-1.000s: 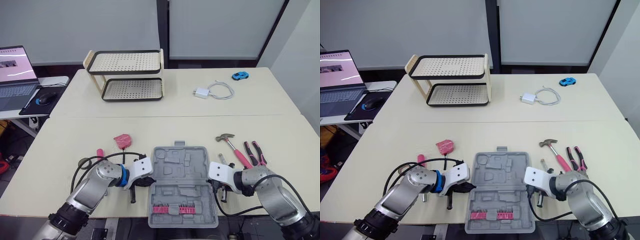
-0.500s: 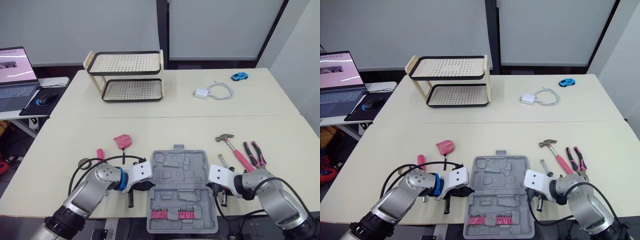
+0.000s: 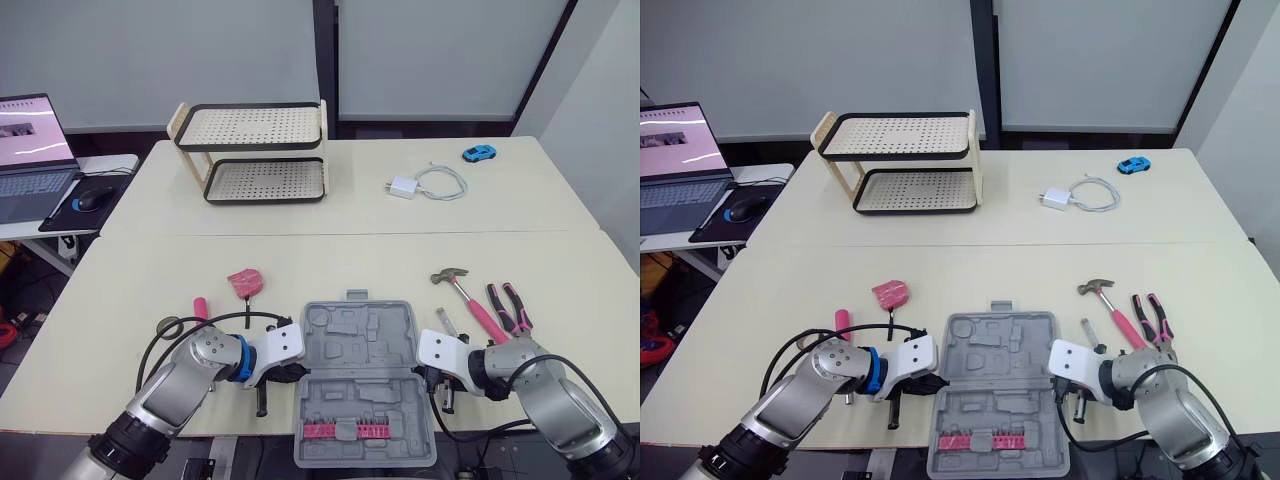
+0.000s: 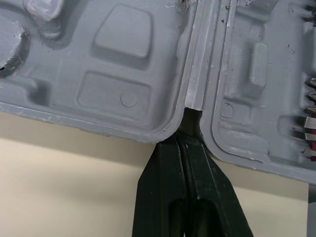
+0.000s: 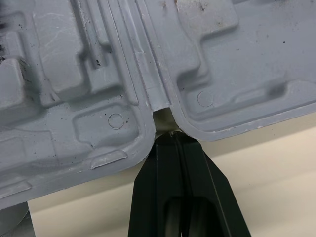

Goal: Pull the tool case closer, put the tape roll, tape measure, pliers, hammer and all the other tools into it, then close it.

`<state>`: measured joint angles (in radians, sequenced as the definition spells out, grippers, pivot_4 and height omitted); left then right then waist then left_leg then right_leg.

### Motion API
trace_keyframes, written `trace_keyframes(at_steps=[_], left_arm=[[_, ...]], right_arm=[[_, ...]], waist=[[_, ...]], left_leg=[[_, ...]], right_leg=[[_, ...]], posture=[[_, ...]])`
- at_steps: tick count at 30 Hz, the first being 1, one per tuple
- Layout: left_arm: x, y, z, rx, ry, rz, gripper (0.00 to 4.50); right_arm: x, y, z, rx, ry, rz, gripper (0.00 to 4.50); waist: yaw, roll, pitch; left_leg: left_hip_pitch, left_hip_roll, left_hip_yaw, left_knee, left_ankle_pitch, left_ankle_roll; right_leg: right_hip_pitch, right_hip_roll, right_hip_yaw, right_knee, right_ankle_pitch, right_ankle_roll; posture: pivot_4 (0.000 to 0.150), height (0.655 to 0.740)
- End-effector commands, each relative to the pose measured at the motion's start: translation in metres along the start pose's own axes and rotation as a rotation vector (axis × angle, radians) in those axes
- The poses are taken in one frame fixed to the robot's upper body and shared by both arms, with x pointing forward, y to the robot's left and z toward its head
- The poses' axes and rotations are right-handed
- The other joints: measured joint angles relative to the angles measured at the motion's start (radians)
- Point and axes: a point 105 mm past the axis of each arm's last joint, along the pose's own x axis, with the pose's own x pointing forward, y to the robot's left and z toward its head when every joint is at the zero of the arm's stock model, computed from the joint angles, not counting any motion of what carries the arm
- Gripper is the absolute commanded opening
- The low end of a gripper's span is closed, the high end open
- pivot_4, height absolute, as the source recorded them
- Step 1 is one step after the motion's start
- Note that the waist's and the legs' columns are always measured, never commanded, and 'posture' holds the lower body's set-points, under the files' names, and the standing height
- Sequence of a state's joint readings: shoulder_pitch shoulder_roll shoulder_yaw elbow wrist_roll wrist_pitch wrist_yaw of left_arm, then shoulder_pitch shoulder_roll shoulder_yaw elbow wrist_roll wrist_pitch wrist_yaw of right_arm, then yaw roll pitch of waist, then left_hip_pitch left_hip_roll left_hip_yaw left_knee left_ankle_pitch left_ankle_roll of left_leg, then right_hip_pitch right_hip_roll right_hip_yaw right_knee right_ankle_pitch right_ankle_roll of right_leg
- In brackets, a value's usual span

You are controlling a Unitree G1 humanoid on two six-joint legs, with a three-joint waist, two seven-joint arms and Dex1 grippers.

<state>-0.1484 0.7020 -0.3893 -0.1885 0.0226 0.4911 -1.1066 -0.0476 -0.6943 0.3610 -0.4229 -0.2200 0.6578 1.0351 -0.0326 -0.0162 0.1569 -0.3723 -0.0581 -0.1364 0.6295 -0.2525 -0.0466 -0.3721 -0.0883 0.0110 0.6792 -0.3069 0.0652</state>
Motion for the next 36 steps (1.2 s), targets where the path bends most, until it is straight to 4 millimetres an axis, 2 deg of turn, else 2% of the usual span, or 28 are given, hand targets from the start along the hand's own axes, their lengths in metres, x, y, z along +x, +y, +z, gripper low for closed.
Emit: trace_keyframes(at_steps=[1,10,16,18,19,21,25,28,30,32,33,36], left_arm=[[0.012,-0.016,-0.014,-0.029,0.040,-0.074,0.01],[-0.026,0.016,-0.022,-0.048,0.023,0.100,0.01],[-0.062,0.028,-0.014,-0.112,-0.097,0.184,0.01],[-0.092,0.038,-0.012,-0.148,-0.159,0.248,0.01],[-0.106,0.042,-0.014,-0.159,-0.170,0.281,0.39],[-0.131,0.047,-0.027,-0.173,-0.157,0.341,0.86],[-0.173,0.056,-0.048,-0.280,-0.213,0.470,2.14],[-0.224,0.059,-0.081,-0.405,-0.233,0.626,3.07],[-0.244,0.059,-0.097,-0.454,-0.224,0.692,3.69],[-0.266,0.056,-0.119,-0.520,-0.211,0.775,4.33],[-0.275,0.055,-0.128,-0.548,-0.208,0.816,4.49],[-0.288,0.052,-0.148,-0.577,-0.195,0.907,4.49]], right_arm=[[0.002,0.003,0.010,-0.044,-0.051,0.030,0.00],[-0.026,-0.027,-0.008,-0.016,-0.027,-0.052,0.00],[-0.063,-0.034,0.003,0.053,-0.120,-0.070,0.00],[-0.087,-0.042,0.004,0.083,-0.150,-0.115,0.00],[-0.098,-0.046,0.002,0.101,-0.154,-0.141,0.18],[-0.122,-0.056,-0.010,0.147,-0.141,-0.212,0.59],[-0.161,-0.072,-0.028,0.212,-0.132,-0.336,2.02],[-0.198,-0.080,-0.054,0.272,-0.095,-0.437,3.07],[-0.211,-0.083,-0.069,0.285,-0.067,-0.470,3.80],[-0.227,-0.091,-0.095,0.334,-0.044,-0.551,4.50],[-0.233,-0.092,-0.106,0.358,-0.038,-0.578,4.50],[-0.240,-0.094,-0.134,0.419,-0.026,-0.630,4.50]], waist=[[0.000,0.000,0.000],[0.000,-0.001,0.002],[0.003,-0.003,0.004],[0.004,-0.003,0.005],[0.004,-0.004,0.005],[0.005,-0.004,0.006],[0.004,-0.004,0.006],[0.004,-0.005,0.008],[0.003,-0.006,0.009],[0.003,-0.007,0.009],[0.002,-0.007,0.009],[0.001,-0.006,0.010]], left_leg=[[0.000,0.000,0.000,0.000,0.000,0.000],[0.000,0.001,0.000,0.000,0.000,0.000],[-0.002,0.004,-0.001,0.000,0.000,0.000],[-0.003,0.004,-0.001,0.000,0.000,0.000],[-0.004,0.004,-0.001,0.000,0.000,0.000],[-0.005,0.004,-0.001,0.000,0.000,0.000],[-0.005,0.004,0.001,0.000,0.000,0.000],[-0.005,0.004,0.001,0.000,-0.001,0.000],[-0.006,0.003,0.001,0.000,-0.001,0.001],[-0.005,0.003,0.002,0.000,-0.001,0.001],[-0.005,0.003,0.002,0.000,-0.001,0.001],[-0.004,0.004,0.003,-0.001,-0.001,0.001]], right_leg=[[0.000,0.000,0.000,0.000,0.000,0.000],[0.000,0.000,0.001,0.000,0.000,0.000],[-0.002,0.000,0.000,0.000,0.000,0.000],[-0.002,-0.001,0.000,-0.001,0.000,0.000],[-0.002,-0.001,-0.001,-0.001,0.000,0.000],[-0.003,-0.001,-0.001,-0.001,0.000,0.000],[-0.003,-0.001,-0.001,-0.002,0.000,0.000],[-0.004,-0.001,-0.001,-0.002,0.000,0.000],[-0.004,-0.001,-0.002,-0.002,0.000,0.000],[-0.004,-0.001,-0.001,-0.002,0.000,0.000],[-0.003,-0.001,-0.001,-0.002,0.000,0.000],[-0.004,-0.002,0.000,-0.002,0.000,0.000]], posture=[[0.150,0.7400],[0.150,0.7400],[0.150,0.7400],[0.150,0.7400],[0.150,0.7400],[0.150,0.7400],[0.150,0.7400],[0.150,0.7400],[0.150,0.7400],[0.150,0.7400],[0.150,0.7400],[0.150,0.7400]])
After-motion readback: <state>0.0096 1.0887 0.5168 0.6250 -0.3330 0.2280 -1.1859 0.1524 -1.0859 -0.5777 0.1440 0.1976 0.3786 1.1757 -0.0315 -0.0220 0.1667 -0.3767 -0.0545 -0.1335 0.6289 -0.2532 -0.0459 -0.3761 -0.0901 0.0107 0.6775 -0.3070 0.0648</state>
